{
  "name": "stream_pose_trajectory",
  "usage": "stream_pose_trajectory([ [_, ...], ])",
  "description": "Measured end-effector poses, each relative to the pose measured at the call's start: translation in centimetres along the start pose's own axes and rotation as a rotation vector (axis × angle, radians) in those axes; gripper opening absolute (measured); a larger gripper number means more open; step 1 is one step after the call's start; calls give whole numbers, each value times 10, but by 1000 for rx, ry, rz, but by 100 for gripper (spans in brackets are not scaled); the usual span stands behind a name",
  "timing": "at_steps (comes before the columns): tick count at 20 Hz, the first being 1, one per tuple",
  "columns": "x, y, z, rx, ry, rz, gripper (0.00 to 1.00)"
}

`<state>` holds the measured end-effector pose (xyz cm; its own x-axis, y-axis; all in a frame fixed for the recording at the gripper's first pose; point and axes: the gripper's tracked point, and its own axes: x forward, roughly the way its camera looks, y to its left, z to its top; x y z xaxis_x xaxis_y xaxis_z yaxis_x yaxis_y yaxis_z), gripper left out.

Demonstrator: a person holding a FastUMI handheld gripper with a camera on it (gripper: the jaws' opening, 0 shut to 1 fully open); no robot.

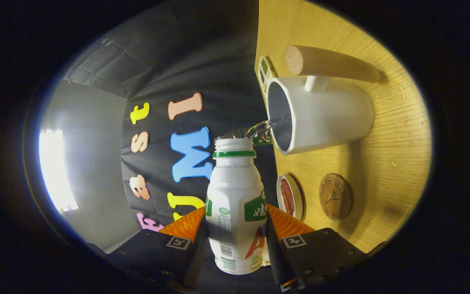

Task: Take the bottle from table, then pour the juice into the cup, finally place the bottle on the coaster

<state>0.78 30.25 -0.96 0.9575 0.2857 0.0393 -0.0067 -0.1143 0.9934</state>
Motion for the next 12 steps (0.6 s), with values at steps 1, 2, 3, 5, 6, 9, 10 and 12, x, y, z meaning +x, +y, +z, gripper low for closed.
stream_pose_trajectory([
  [1,0,1,0,-3,-1,1,67],
  [2,1,1,-1,-5,-2,2,67],
  [3,1,3,-2,-3,-1,5,67],
  [5,0,5,-3,4,0,9,67],
  [6,0,5,-3,6,0,10,67],
  [9,-1,8,-4,20,-1,15,67],
  [10,-1,9,-5,24,0,16,67],
  [12,-3,11,-5,29,0,21,67],
])
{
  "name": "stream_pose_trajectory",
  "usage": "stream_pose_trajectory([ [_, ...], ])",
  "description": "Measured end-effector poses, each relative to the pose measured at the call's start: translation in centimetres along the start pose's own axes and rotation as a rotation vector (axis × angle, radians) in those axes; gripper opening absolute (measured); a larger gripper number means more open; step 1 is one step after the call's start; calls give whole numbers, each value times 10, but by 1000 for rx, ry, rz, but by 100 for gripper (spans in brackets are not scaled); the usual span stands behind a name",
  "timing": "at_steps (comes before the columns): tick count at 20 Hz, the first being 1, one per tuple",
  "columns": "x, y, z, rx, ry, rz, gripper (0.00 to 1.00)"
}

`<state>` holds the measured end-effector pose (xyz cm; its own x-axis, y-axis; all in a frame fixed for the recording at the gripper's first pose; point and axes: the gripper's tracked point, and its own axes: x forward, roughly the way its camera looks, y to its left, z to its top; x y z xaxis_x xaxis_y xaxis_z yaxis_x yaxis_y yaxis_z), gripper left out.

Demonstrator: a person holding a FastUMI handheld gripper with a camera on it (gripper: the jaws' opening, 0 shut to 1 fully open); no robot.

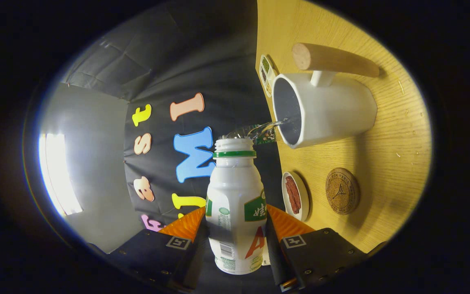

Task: Take the bottle from table, then pour the juice into the cup, finally place the bottle on the coaster

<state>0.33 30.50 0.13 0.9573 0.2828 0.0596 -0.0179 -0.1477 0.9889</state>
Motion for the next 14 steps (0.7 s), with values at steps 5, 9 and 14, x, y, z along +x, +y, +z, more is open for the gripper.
stream_pose_trajectory([
  [5,2,5,0,16,-5,9,67],
  [9,2,7,2,28,-11,15,67],
  [14,1,8,3,38,-17,20,67],
])
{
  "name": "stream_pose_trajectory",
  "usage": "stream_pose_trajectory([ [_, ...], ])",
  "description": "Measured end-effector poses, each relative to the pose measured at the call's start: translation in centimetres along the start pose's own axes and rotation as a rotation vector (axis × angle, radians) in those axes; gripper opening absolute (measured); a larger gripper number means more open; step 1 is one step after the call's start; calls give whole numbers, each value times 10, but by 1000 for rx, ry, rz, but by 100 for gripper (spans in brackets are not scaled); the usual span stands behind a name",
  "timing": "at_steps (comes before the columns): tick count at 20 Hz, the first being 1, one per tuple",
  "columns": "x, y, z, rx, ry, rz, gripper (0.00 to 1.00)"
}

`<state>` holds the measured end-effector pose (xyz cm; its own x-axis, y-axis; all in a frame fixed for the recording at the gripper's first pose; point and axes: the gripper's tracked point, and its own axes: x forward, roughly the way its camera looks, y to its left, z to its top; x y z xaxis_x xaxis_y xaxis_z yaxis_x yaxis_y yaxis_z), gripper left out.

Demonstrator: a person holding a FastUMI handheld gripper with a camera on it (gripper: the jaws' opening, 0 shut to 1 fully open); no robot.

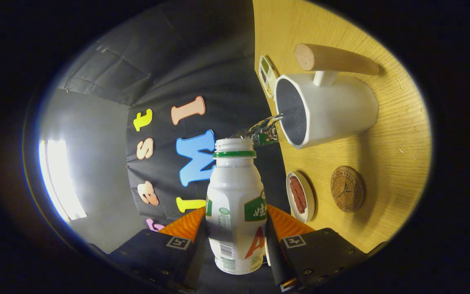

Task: Take the bottle from table, then pour the juice into the cup, finally place the bottle on the coaster

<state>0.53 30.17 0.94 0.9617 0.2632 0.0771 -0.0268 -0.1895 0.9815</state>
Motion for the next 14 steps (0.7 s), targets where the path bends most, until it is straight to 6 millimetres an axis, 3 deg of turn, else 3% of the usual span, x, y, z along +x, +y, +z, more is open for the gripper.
stream_pose_trajectory([
  [14,0,5,3,57,-26,25,67],
])
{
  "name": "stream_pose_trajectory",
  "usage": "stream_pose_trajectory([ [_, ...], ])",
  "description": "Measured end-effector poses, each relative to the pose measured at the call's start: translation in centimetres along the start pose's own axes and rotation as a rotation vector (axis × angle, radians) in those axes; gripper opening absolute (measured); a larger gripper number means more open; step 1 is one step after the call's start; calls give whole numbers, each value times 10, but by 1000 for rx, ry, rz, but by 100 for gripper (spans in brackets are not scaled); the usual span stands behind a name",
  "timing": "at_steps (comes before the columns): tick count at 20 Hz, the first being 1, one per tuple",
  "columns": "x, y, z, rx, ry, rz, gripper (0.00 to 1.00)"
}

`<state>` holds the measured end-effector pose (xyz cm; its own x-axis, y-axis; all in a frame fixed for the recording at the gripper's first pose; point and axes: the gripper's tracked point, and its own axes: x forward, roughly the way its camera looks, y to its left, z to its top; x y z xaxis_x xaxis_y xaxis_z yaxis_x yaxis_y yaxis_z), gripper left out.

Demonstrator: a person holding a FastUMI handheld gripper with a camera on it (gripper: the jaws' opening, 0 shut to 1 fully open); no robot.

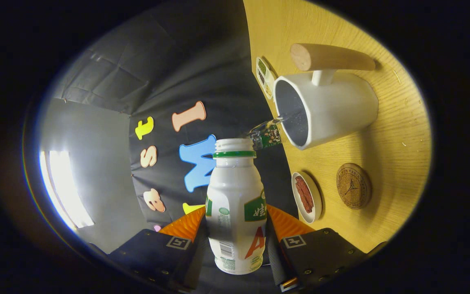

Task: Take the bottle from table, then pour the juice into the cup, finally place the bottle on the coaster

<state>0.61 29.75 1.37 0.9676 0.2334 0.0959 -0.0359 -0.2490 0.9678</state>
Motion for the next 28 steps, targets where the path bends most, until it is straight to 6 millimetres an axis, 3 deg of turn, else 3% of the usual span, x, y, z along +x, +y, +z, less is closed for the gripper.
stream_pose_trajectory([
  [28,6,1,17,111,-78,-18,67],
])
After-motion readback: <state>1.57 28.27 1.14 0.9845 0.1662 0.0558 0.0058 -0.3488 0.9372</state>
